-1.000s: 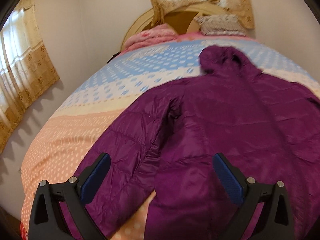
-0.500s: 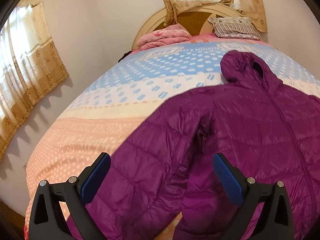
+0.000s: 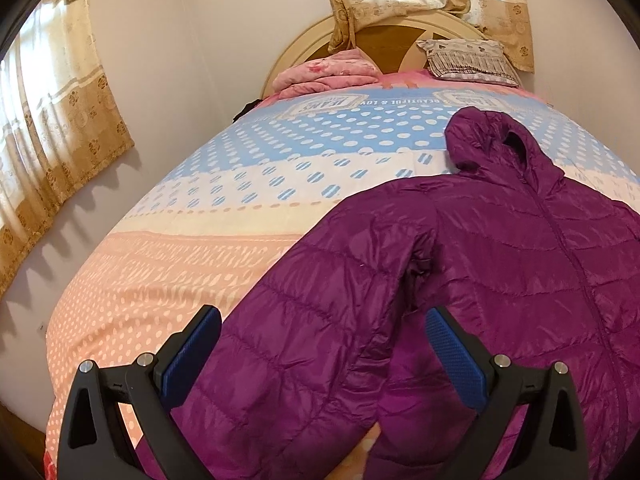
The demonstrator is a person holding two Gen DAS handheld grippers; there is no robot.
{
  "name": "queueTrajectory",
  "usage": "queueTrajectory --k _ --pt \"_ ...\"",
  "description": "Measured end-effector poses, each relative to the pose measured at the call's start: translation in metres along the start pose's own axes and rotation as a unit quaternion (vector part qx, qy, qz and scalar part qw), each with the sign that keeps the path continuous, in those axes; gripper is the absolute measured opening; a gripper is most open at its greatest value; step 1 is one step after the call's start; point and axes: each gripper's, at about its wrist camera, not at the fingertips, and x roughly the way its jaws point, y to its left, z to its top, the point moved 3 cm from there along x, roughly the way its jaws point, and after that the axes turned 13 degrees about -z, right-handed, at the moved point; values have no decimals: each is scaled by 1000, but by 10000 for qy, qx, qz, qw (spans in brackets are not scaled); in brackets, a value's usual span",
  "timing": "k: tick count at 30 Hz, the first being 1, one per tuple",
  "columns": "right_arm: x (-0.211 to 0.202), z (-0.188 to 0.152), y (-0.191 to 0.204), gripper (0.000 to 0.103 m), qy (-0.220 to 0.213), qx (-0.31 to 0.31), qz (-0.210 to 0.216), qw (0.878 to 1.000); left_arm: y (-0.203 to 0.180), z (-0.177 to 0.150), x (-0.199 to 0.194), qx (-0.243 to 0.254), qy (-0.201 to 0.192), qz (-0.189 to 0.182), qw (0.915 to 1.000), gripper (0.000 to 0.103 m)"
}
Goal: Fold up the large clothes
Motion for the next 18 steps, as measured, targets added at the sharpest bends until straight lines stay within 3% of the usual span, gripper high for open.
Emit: queueTrajectory --k 5,8,10,11,12,16,18 --pt "17 -14 65 9 94 -337 395 9986 8 -4 2 11 41 129 9999 102" --pt "18 -27 93 15 232 -609 578 9962 10 -3 3 -10 68 209 9998 102" --pt "10 -35 97 39 240 -657 762 9946 9 0 3 -64 90 161 9998 102" --pt "3 -38 94 57 172 -638 841 9943 5 1 3 -78 96 111 9999 102" --pt "-3 -39 87 67 71 -622 827 9946 1 3 2 -88 90 37 9999 102" --pt "-25 -43 41 69 -104 -563 683 9960 -37 11 2 -56 108 -434 9990 102" --pt "-28 -43 9 79 -181 -393 444 9981 -65 15 3 20 164 -729 9972 102"
